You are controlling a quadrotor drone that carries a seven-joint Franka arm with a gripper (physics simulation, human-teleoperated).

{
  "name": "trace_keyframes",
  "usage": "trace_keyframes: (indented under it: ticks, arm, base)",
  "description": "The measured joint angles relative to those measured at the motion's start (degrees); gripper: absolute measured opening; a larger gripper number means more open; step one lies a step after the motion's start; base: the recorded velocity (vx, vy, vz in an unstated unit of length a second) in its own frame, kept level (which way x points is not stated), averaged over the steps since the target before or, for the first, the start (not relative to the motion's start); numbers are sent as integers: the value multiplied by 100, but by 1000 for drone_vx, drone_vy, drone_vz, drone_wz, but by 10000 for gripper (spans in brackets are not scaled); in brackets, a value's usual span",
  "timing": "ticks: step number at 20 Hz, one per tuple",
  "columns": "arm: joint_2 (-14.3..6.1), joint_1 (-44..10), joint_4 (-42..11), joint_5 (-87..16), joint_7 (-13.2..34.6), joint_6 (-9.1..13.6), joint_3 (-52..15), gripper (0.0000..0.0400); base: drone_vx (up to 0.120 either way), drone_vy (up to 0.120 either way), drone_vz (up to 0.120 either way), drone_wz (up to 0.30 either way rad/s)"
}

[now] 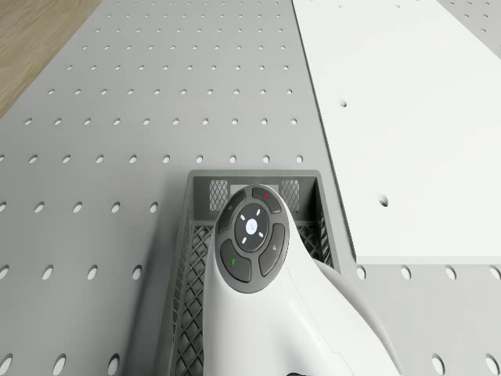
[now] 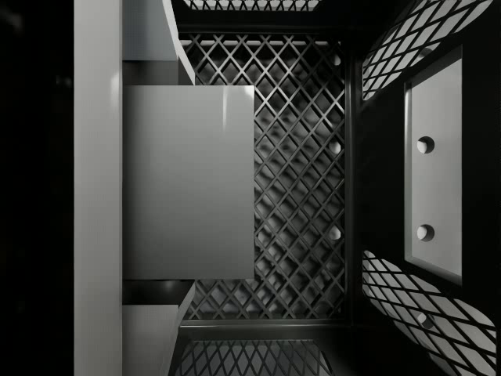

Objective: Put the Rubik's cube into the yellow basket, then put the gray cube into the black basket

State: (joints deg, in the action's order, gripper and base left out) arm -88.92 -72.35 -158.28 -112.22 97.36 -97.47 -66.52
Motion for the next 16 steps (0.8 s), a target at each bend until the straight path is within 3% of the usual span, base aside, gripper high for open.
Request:
trace_keyframes:
  ticks: [4,6,9,16]
  arm:
    - [39,-23,54,-130,-6,-29,130,262]
    - [56,-22,62,-156,-11,-24,152,316]
    - [69,14,18,-78,-21,38,59,361]
    - [85,101,-100,177,-36,194,-229,393]
  base:
    - [0,0,0,0]
    - [0,0,0,0]
    - [0,0,0,0]
    - [0,0,0,0]
